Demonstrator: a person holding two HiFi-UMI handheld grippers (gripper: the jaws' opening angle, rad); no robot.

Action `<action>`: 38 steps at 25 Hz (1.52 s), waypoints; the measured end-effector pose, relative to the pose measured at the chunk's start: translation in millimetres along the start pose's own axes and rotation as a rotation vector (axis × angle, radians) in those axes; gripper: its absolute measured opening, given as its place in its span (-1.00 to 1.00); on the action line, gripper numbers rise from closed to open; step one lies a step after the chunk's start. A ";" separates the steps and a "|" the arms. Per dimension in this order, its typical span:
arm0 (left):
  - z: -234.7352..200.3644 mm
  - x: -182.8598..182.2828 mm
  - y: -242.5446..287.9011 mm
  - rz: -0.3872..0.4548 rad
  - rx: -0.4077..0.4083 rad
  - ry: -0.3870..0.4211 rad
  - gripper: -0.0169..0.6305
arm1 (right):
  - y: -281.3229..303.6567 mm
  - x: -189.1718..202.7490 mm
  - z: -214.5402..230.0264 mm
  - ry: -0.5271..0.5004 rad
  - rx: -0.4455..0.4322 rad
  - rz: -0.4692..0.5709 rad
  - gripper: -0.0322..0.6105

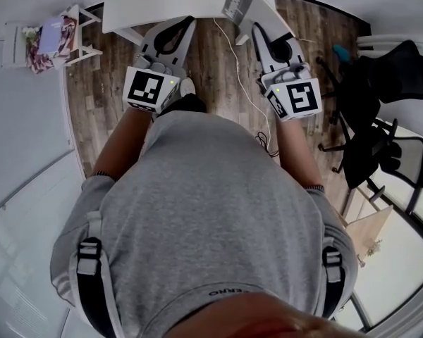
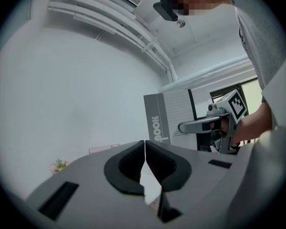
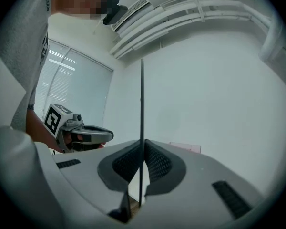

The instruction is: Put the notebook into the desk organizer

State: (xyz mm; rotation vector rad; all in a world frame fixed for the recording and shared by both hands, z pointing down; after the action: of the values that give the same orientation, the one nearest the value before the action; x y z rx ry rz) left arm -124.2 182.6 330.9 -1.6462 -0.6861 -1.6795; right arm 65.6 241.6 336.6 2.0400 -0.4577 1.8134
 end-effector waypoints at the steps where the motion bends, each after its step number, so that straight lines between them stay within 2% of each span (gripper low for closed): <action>1: -10.5 0.6 7.3 0.001 0.000 0.003 -0.88 | 10.7 -0.8 5.1 0.002 0.003 -0.002 -0.85; 10: -90.5 10.8 52.7 0.002 0.053 -0.013 -0.88 | 102.2 -6.6 33.9 0.000 0.027 -0.021 -0.85; 20: -127.9 25.9 94.6 -0.023 0.076 -0.044 -0.88 | 150.4 -0.8 60.9 0.019 0.037 -0.045 -0.85; 27: -143.5 34.1 140.9 -0.031 0.045 -0.032 -0.88 | 179.8 9.0 108.8 0.025 0.006 -0.037 -0.85; 38: -165.2 36.8 234.6 -0.047 -0.056 -0.005 -0.88 | 236.7 12.0 208.7 0.040 -0.110 -0.020 -0.85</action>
State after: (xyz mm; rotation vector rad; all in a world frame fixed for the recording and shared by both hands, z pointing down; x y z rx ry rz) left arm -47.6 -96.3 336.4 -1.6858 -0.6904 -1.7431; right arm 136.7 -66.1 341.4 1.9252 -0.5123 1.7736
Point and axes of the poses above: the fingertips, and each gripper's own axes: y forward along the fingers, z to its right, x out of its underside, the point moved 6 cm from there along -y, backward along the fingers, and after that the axes turned 4 degrees about -x, right-handed, at the moved point
